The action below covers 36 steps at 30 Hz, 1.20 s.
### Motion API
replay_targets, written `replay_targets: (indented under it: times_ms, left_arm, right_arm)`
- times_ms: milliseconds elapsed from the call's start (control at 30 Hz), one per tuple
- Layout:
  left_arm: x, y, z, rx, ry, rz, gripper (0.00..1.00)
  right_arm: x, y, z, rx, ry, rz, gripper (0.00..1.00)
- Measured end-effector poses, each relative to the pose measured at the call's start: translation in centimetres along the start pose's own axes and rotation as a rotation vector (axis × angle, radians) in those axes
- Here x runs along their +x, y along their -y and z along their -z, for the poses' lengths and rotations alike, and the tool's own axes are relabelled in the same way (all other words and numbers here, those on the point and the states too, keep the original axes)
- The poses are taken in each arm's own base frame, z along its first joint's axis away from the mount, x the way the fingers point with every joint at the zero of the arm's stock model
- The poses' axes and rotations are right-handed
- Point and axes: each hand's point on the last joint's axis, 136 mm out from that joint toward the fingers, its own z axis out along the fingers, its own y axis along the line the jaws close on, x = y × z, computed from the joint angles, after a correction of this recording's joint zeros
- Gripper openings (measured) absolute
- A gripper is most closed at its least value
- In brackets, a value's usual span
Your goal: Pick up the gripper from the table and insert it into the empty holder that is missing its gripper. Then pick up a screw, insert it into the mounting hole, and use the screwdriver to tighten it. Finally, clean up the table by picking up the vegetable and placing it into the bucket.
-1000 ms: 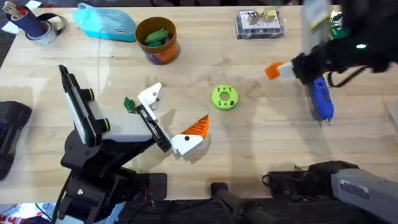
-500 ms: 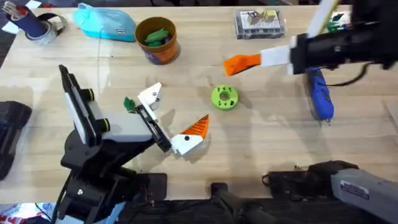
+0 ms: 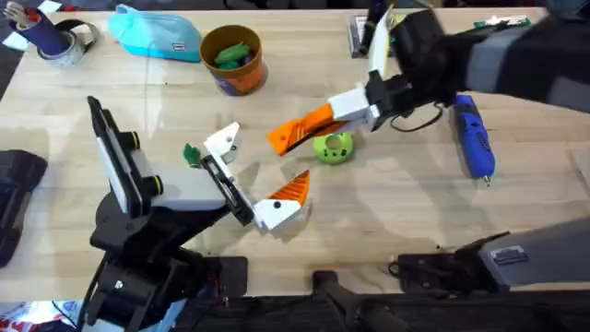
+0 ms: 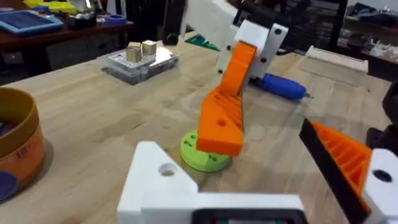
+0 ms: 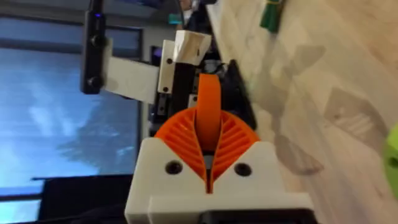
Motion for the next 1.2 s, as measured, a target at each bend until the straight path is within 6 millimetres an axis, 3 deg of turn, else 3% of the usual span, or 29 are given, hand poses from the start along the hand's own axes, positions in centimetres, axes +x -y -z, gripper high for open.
replay_targets:
  times_ms: [233,500,933,1200]
  left_arm:
    - [0.0,0.0,0.0,0.000,0.000,0.000,0.992]
    - [0.0,0.0,0.0,0.000,0.000,0.000,0.992]
    - [0.0,-0.2,0.0,-0.014,0.002,0.000,0.992]
    - [0.0,-0.6,0.0,-0.031,0.003,0.007,0.992]
  right_arm:
    - [0.6,0.1,-1.7,-0.098,-0.060,-0.061,0.010]
    - [-0.9,-0.7,-2.7,-0.129,-0.066,0.024,0.010]
    - [-1.9,-1.7,-4.9,-0.120,-0.099,0.005,0.010]
    - [-1.6,-0.7,-6.2,-0.123,-0.134,-0.076,0.010]
